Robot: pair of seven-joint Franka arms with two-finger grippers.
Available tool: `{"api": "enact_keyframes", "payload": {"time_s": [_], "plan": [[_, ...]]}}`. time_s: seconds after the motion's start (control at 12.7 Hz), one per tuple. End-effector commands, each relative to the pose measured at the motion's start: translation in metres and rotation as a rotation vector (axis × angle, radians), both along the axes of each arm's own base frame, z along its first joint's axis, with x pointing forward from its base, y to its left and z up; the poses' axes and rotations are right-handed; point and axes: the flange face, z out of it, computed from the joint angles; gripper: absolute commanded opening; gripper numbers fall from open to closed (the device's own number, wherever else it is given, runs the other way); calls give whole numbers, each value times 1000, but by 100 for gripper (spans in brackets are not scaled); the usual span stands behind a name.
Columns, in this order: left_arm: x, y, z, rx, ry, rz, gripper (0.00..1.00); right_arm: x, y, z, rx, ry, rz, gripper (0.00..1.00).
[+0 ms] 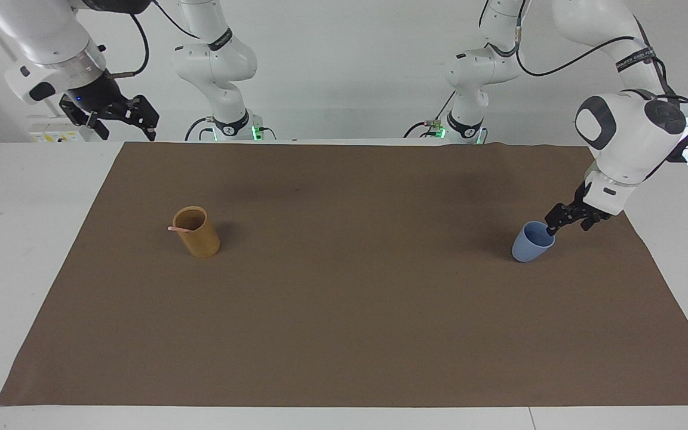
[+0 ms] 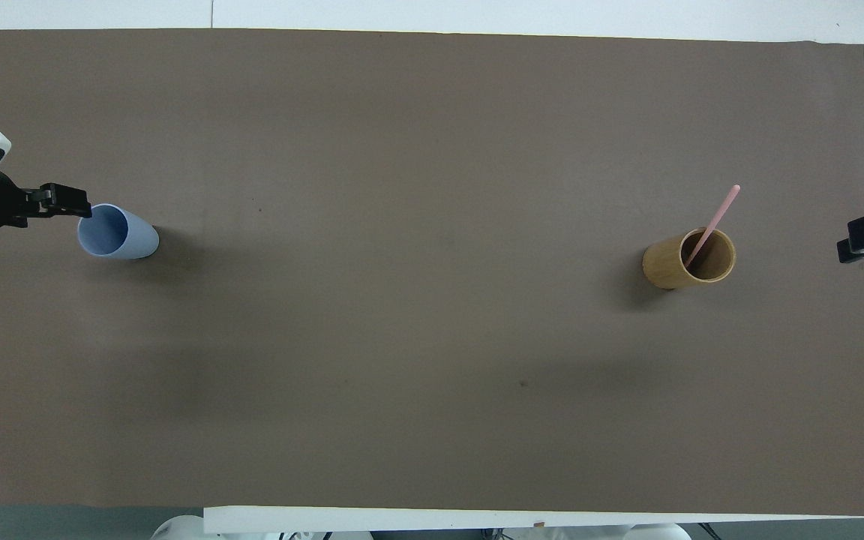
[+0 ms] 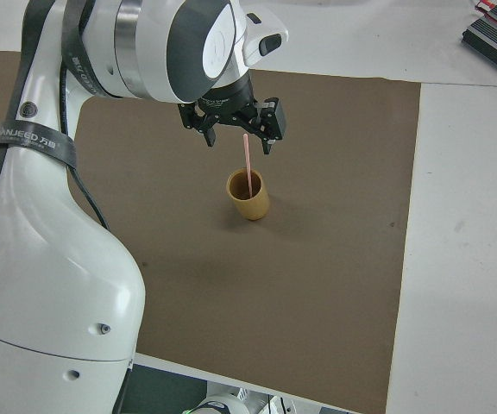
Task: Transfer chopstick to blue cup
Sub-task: 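Reach the left gripper to the light blue cup and grasp it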
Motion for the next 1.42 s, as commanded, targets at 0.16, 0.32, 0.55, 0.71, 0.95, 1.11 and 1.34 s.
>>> {"api": "enact_keyframes", "payload": {"time_s": [0.16, 0.32, 0.55, 0.71, 0.95, 1.11, 1.34], "plan": [[-19, 1, -30, -4, 36, 43, 1, -4, -1, 0, 17, 6, 5, 100], [-15, 1, -31, -5, 31, 67, 0, -4, 0, 0, 17, 6, 6, 100], [-15, 1, -32, -5, 30, 68, 0, -4, -2, -1, 17, 7, 3, 100], [-15, -3, -31, -5, 28, 68, 0, -4, -1, 0, 17, 6, 5, 100], [1, -29, -18, -13, 13, 132, 0, -4, -1, 0, 17, 6, 5, 100], [-1, -97, -15, -19, 14, 175, 0, -4, -1, 0, 17, 6, 5, 100], [-28, -219, -11, -41, -5, 197, 0, -4, -1, -1, 17, 7, 5, 100]]}}
